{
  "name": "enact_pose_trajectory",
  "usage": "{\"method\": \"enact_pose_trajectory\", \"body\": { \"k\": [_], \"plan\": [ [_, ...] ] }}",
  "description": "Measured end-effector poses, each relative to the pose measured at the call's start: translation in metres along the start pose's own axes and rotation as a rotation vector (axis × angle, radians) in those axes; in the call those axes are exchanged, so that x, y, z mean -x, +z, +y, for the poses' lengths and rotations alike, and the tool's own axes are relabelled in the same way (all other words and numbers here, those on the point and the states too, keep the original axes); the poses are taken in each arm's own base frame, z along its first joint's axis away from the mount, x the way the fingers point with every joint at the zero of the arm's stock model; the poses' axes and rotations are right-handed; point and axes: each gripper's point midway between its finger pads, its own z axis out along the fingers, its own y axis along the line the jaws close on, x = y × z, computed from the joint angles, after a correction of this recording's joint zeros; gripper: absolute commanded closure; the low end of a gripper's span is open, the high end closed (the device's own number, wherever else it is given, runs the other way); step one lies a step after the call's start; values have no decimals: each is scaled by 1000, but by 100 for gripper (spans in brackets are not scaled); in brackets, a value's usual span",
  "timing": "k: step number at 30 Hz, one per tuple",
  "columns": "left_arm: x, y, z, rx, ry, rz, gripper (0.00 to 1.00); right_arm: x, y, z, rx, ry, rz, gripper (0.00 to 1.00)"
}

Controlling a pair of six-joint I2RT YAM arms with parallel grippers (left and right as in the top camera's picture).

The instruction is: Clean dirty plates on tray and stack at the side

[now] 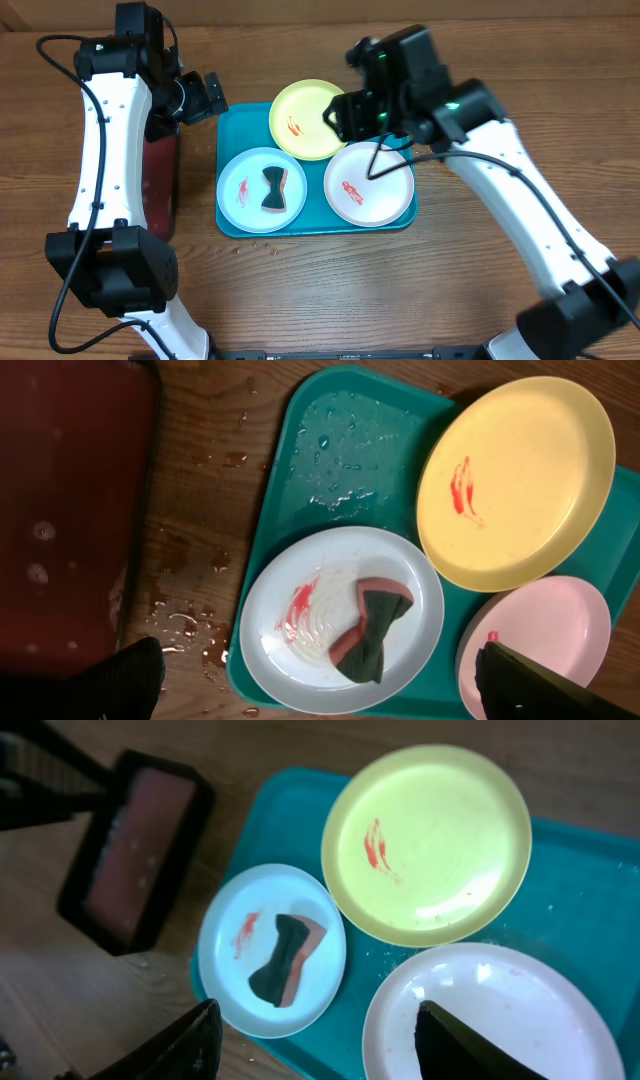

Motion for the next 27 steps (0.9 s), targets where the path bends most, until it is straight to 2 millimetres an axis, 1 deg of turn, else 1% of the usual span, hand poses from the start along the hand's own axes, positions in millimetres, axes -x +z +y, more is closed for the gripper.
{"method": "enact_pose_trajectory", "body": {
  "k": [3, 6, 8, 11, 13, 14, 15, 17, 18, 20, 27],
  "plan": [
    [-1, 0, 0, 1, -1, 5, 0, -13, 35, -8, -32, 37, 69, 38],
    [-1, 0, 0, 1, -1, 6, 0, -31, 70, -17, -64, 65, 150, 39],
    [-1, 0, 0, 1, -1, 6, 0, -42, 88, -18, -75, 65, 187, 39],
    [-2, 0, 0, 1, -1, 7, 0, -53, 110, -12, -84, 50, 218, 40],
    [-2, 0, 0, -1, -1, 8, 0, -61, 124, -9, -103, 46, 231, 48],
    [-2, 0, 0, -1, -1, 8, 0, -65, 130, -9, -115, 49, 240, 55],
    [-2, 0, 0, -1, -1, 8, 0, -72, 140, -8, -129, 56, 254, 62],
    [-2, 0, 0, -1, -1, 9, 0, -77, 147, -10, -140, 56, 267, 63],
    [-3, 0, 0, 0, -2, 11, 0, -84, 154, -13, -155, 71, 284, 63],
    [-3, 0, 0, 0, -2, 11, 2, -89, 161, -18, -171, 81, 297, 63],
    [-4, 0, 1, 2, -3, 18, 3, -100, 175, -25, -201, 114, 324, 63]
  ]
}}
